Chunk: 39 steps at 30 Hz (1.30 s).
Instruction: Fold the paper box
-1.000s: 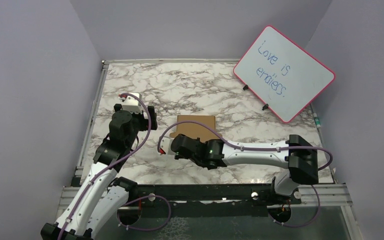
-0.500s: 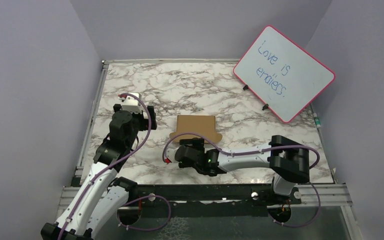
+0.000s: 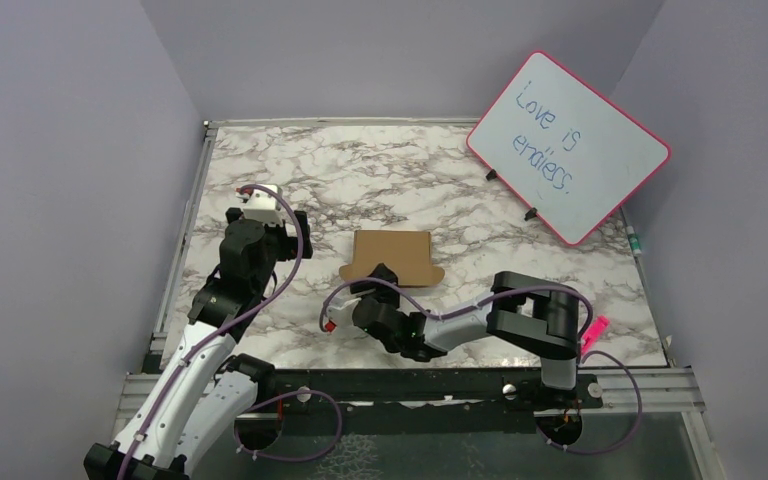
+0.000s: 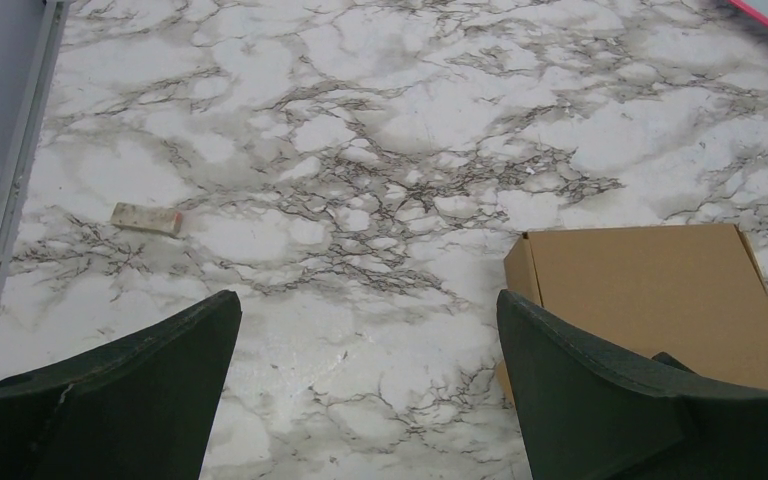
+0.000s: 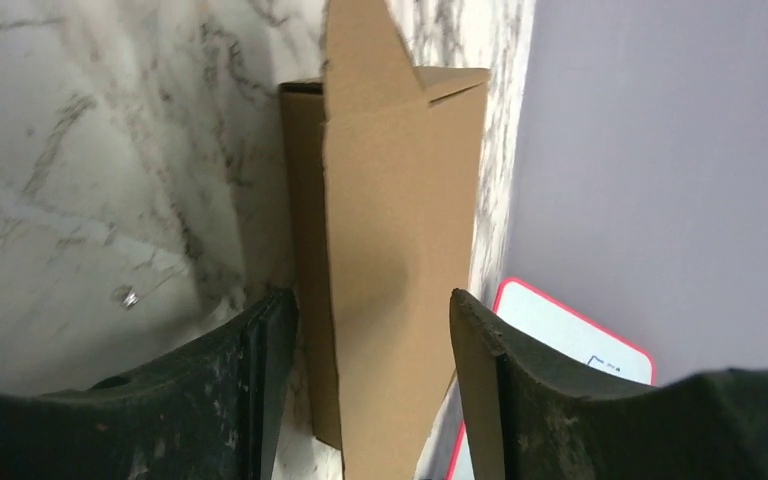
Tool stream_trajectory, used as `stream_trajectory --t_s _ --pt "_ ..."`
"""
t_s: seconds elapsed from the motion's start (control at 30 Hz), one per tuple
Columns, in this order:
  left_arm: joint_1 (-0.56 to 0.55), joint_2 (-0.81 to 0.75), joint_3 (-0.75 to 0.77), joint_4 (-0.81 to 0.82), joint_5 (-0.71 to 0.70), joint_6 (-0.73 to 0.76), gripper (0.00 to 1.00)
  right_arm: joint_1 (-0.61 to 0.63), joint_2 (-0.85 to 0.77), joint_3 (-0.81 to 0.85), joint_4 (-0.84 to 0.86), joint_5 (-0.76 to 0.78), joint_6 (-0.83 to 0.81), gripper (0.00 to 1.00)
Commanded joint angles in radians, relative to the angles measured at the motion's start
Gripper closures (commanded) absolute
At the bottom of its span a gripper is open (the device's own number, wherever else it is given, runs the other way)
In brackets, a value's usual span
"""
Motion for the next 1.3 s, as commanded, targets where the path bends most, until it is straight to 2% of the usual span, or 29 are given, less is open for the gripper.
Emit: stream_trajectory --t_s 0.0,0.1,0.17,0.27,0.33,0.43,0.6,0.73,0.83,1.0,1.1,1.27 --pt "0.007 0.000 -0.011 0.025 0.001 0.006 0.01 -0.013 0.018 -0.006 0.193 0.053 -0.082 0.43" --pt "0.010 0.000 -0.012 0.025 0.004 0.005 0.01 -0.016 0.011 -0.002 0.181 0.050 -0.074 0.52" --pt "0.010 -0.002 -0.012 0.025 0.004 0.006 0.01 -0.018 -0.005 0.008 0.134 0.042 -0.045 0.62" --pt "0.010 -0.004 -0.013 0.028 0.004 0.006 0.01 -0.018 -0.032 0.029 0.042 0.031 0.001 0.89" --pt "0.011 -0.002 -0.013 0.029 0.007 0.005 0.01 -0.019 -0.050 0.037 0.013 0.035 0.008 0.99" --pt "0.011 -0.002 -0.013 0.029 0.012 0.008 0.01 -0.019 -0.089 0.060 -0.088 0.025 0.041 0.99" --pt "0.012 -0.007 -0.015 0.033 0.017 0.009 0.01 -0.019 -0.186 0.197 -0.504 -0.085 0.235 0.99" --pt "0.013 -0.006 -0.016 0.035 0.033 0.010 0.01 -0.016 -0.232 0.259 -0.687 -0.146 0.331 0.99" --pt "0.013 -0.006 -0.016 0.036 0.035 0.010 0.01 -0.017 -0.251 0.235 -0.708 -0.185 0.350 0.99" --pt "0.013 0.002 -0.019 0.041 0.064 0.006 0.01 -0.017 -0.240 0.153 -0.645 -0.191 0.395 0.99" --pt "0.012 0.009 -0.018 0.044 0.081 0.006 0.01 -0.012 -0.234 0.162 -0.682 -0.230 0.424 0.99" --pt "0.013 0.015 -0.021 0.047 0.101 0.008 0.01 0.001 -0.223 0.130 -0.675 -0.252 0.449 0.94"
